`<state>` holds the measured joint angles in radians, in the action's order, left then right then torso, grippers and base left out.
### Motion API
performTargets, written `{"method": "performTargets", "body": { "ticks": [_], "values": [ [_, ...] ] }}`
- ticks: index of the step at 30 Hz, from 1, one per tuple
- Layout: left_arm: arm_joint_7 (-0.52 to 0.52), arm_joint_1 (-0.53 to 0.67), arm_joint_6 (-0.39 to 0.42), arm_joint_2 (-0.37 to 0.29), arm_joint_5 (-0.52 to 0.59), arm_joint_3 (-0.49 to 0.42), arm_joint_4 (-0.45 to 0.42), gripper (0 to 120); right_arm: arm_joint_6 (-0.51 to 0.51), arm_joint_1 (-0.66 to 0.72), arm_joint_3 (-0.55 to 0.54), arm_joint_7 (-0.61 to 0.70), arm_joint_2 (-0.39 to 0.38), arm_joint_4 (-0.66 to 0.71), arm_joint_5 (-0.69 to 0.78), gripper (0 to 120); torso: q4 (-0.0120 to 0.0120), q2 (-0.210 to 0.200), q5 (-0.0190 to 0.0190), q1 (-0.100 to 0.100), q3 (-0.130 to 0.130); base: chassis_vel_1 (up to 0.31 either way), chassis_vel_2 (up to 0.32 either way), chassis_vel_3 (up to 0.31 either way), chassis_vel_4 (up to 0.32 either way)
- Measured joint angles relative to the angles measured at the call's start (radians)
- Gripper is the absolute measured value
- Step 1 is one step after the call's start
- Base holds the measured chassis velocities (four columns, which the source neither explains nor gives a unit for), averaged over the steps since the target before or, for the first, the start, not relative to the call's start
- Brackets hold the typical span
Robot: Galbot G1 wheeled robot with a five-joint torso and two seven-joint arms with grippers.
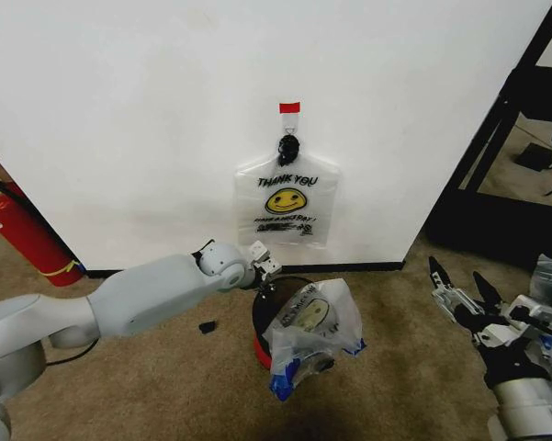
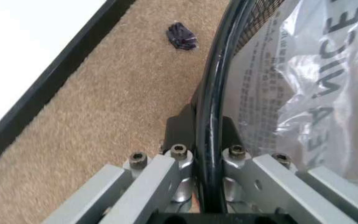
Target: Pick up the garbage bag from the wall and place it over the trash bin.
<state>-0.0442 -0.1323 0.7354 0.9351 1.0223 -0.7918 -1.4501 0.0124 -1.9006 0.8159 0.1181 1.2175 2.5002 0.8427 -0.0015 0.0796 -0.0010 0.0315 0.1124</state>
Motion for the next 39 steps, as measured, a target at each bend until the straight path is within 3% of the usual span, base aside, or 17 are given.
{"method": "performTargets", "body": {
  "ticks": [6, 9, 17, 21, 25, 33, 39],
  "values": [
    [0.089, -0.126, 0.001, -0.075, 0.128, 0.188, -0.090, 0, -0.013, 0.022, -0.042, 0.020, -0.001, 0.000, -0.018, 100, 0.0002, 0.000, -0.0001, 0.000, 0.000, 0.000, 0.000, 0.000, 0.000],
    [0.116, -0.173, 0.000, -0.092, 0.159, 0.241, -0.115, 0, -0.019, 0.030, -0.060, 0.029, -0.003, 0.000, -0.024, 100, -0.0001, 0.000, -0.0003, 0.000, 0.000, 0.000, 0.000, 0.000, 0.000],
    [0.347, -0.418, 0.001, -0.132, 0.260, 0.490, -0.209, 0, -0.043, 0.055, -0.131, 0.074, -0.018, 0.000, -0.085, 100, 0.0001, 0.000, 0.0001, 0.000, 0.000, 0.000, 0.000, 0.000, 0.000],
    [0.400, -0.481, 0.001, -0.130, 0.260, 0.576, -0.229, 0, -0.047, 0.055, -0.150, 0.080, -0.021, 0.000, -0.103, 100, 0.0004, 0.000, -0.0001, 0.000, 0.000, 0.000, 0.000, 0.000, 0.000],
    [0.521, -0.601, 0.000, -0.086, 0.276, 0.710, -0.274, 0, -0.065, 0.058, -0.174, 0.129, -0.028, 0.000, -0.136, 100, -0.0002, 0.000, 0.0000, 0.000, 0.000, 0.000, 0.000, 0.000, 0.000],
    [0.679, -0.703, 0.000, -0.018, 0.305, 0.765, -0.319, 0, -0.089, 0.049, -0.186, 0.165, -0.038, 0.000, -0.153, 100, 0.0001, 0.000, 0.0001, 0.000, 0.000, 0.000, 0.000, 0.000, 0.000],
    [0.700, -0.705, 0.000, 0.025, 0.309, 0.777, -0.309, 0, -0.088, 0.034, -0.200, 0.167, -0.035, 0.000, -0.174, 100, -0.0002, 0.000, 0.0000, 0.000, 0.000, 0.000, 0.000, 0.000, 0.000]
  ]
}}
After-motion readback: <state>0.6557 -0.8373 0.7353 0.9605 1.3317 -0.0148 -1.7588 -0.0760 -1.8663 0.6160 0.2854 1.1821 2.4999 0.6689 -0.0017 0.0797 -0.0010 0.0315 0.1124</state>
